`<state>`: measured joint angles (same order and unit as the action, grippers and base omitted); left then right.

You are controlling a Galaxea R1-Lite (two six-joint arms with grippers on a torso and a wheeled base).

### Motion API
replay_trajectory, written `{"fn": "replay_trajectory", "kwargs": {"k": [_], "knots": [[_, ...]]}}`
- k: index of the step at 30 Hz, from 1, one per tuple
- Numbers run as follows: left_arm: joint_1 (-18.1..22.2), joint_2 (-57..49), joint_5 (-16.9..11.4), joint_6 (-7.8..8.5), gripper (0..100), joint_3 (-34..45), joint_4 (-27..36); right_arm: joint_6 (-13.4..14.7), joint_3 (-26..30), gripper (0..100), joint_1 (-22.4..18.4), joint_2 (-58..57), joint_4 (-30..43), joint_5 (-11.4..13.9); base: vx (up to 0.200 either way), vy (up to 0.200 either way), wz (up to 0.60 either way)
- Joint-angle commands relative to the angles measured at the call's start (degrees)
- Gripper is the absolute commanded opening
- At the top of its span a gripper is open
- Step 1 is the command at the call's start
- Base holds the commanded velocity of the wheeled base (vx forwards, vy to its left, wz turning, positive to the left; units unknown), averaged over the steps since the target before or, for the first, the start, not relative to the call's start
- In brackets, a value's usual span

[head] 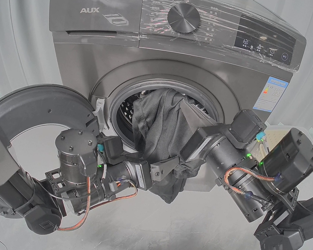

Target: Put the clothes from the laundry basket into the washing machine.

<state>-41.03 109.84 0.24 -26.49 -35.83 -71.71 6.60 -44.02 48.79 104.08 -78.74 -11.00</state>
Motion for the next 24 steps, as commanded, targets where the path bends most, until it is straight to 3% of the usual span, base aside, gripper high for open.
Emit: {"fn": "replay_trajectory", "kwargs": {"k": [1, 5, 6, 22, 23, 24], "knots": [[-0.5, -0.1, 0.4, -0.32, 100, 0.5, -0.4, 0.0, 0.1, 0, -0.2, 0.0, 0.0, 0.0, 0.0, 0.0, 0.0], [-1.4, -2.5, 0.4, -0.76, 100, 1.8, -0.6, 0.0, 0.0, 0, -0.2, 0.0, -0.1, 0.0, 0.0, 0.0, 0.0], [-1.7, -2.8, 0.4, -0.76, 0, 2.3, -0.6, 0.0, 0.0, 0, -0.2, 0.0, -0.1, 0.0, 0.0, 0.0, 0.0], [-4.5, -10.5, -0.2, -0.58, 0, 4.9, -1.9, 0.0, 2.1, 0, -0.8, 0.5, 0.0, 0.3, 0.0, 0.0, 0.0], [-4.8, -11.3, -0.3, -0.58, 0, 5.1, -1.7, 0.0, 2.5, 100, -0.8, 0.9, -0.1, 0.4, 0.0, 0.0, 0.0], [-4.8, -11.8, -0.3, -0.49, 0, 5.2, -1.7, 0.1, 2.5, 100, -0.8, 1.0, -0.2, 0.4, 0.0, 0.0, 0.0]]}}
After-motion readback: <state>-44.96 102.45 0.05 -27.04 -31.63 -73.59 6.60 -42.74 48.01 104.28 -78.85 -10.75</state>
